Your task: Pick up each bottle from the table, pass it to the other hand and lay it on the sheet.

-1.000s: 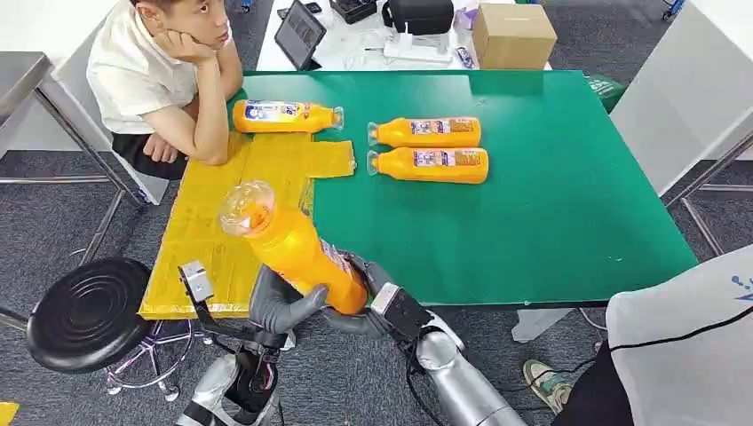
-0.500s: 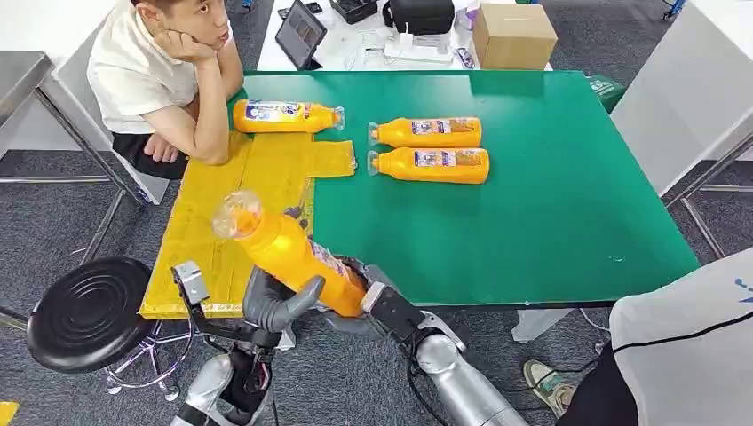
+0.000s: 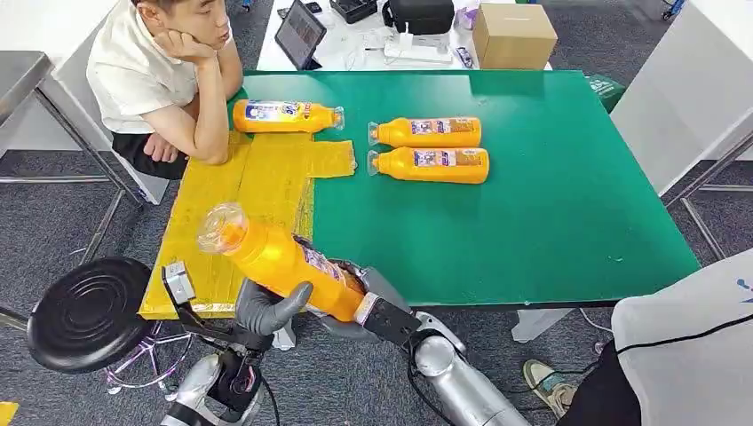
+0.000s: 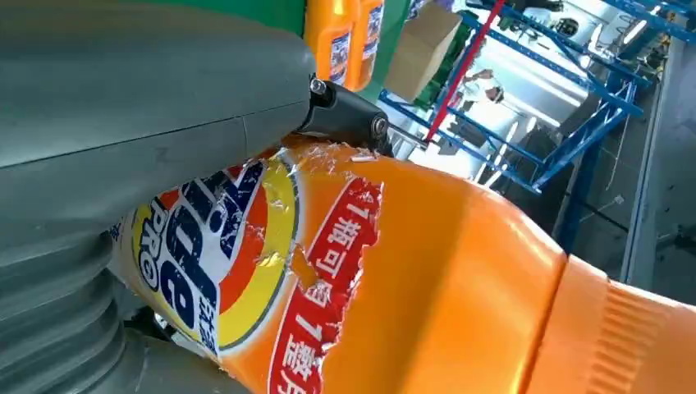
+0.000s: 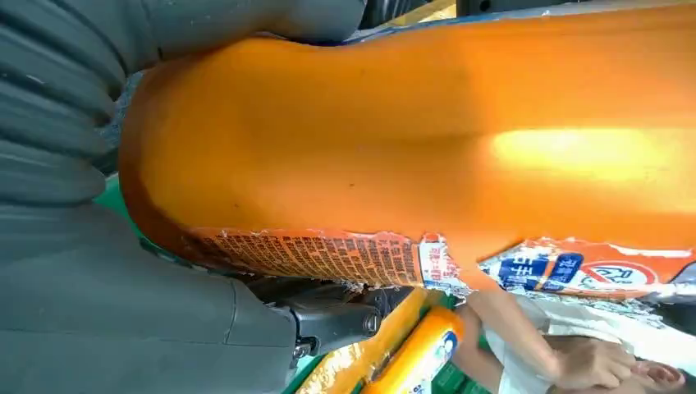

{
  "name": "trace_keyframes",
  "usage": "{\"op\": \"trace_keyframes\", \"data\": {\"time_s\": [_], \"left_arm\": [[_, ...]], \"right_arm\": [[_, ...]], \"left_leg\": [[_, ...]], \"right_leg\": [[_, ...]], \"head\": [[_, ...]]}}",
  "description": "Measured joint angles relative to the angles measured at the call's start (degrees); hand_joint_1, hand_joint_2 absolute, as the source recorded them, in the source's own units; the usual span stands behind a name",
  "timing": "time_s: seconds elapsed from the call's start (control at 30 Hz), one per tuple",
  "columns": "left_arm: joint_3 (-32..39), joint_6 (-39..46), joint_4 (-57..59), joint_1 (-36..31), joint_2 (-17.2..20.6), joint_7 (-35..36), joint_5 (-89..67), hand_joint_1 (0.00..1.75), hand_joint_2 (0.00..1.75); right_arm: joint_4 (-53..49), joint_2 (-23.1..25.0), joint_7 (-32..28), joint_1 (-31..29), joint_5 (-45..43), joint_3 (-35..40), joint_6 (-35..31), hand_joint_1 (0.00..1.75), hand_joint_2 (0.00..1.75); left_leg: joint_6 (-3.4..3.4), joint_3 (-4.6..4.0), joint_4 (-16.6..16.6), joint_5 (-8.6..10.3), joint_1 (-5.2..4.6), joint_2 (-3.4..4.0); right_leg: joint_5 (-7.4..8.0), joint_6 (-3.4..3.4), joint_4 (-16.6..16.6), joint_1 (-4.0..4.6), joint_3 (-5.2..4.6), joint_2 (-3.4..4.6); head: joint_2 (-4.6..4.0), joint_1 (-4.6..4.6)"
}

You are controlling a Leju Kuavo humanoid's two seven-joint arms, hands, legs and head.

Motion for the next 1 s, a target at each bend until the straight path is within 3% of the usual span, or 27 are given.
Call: {"op": "trace_keyframes", "data": {"time_s": [0.17, 0.2, 0.23, 0.27, 0.33, 0.37, 0.7, 1.0], "left_arm": [[0.0, -0.37, 0.18, -0.3, 0.0, -0.24, -0.63, 1.75, 1.75], [0.0, -0.37, 0.18, -0.3, 0.02, -0.35, -0.92, 1.75, 1.75], [0.0, -0.37, 0.2, -0.31, 0.02, -0.42, -1.14, 1.75, 1.75], [0.0, -0.37, 0.2, -0.32, 0.07, -0.48, -1.2, 1.75, 1.75], [0.02, -0.37, 0.2, -0.35, 0.22, -0.79, -1.73, 1.75, 1.75], [0.0, -0.37, 0.2, -0.43, 0.31, -0.87, -1.97, 1.75, 1.75], [0.35, 2.84, 0.15, -0.35, 0.46, -0.94, -4.74, 1.75, 1.75], [5.05, 8.03, -1.9, 0.59, 0.83, -1.31, -10.92, 1.75, 1.75]], "right_arm": [[0.28, 0.0, -0.28, -0.17, -0.13, 0.0, 0.02, 1.4, 1.75], [0.37, 0.0, -0.31, -0.26, -0.11, 0.0, 0.09, 1.24, 1.75], [0.44, 0.0, -0.31, -0.32, -0.07, 0.0, 0.13, 0.44, 1.75], [0.53, 0.0, -0.31, -0.39, -0.04, 0.0, 0.22, 0.0, 1.75], [0.68, 0.13, -0.28, -0.46, 0.09, 0.0, 0.44, 0.0, 1.75], [0.77, 0.18, -0.26, -0.45, 0.18, 0.0, 0.5, 0.0, 0.0], [0.55, 1.31, 2.1, 0.02, 2.8, 0.13, -3.94, 0.0, 0.0], [-2.3, 1.22, 3.28, 3.51, 8.66, -0.18, -17.06, 0.0, 0.0]], "left_leg": [[0.0, 0.0, 0.0, 0.0, 0.0, 0.0], [0.0, 0.0, 0.0, 0.0, 0.0, 0.0], [0.0, 0.0, 0.0, 0.0, 0.0, 0.0], [0.0, 0.0, 0.0, 0.0, 0.0, 0.0], [0.0, 0.0, 0.0, 0.0, 0.01, 0.0], [0.0, 0.0, 0.0, 0.0, 0.01, 0.0], [0.0, -0.01, 0.0, 0.0, 0.01, 0.0], [0.0, -0.01, 0.0, 0.0, 0.02, 0.0]], "right_leg": [[0.0, 0.0, 0.0, 0.0, 0.0, 0.0], [0.0, 0.0, 0.0, 0.0, 0.0, 0.0], [0.0, 0.0, 0.0, 0.0, 0.0, 0.0], [0.0, 0.0, 0.01, 0.0, 0.0, 0.0], [0.0, 0.0, 0.01, 0.01, 0.0, 0.0], [0.0, 0.0, 0.01, 0.01, 0.0, 0.0], [0.0, 0.0, 0.01, 0.01, -0.01, 0.0], [-0.01, -0.01, 0.01, 0.01, -0.02, 0.0]], "head": [[0.0, -0.02], [0.0, 0.0], [0.0, 0.0], [0.0, 0.0], [0.0, 0.0], [0.0, 0.0], [0.0, 0.0], [0.0, 0.0]]}}
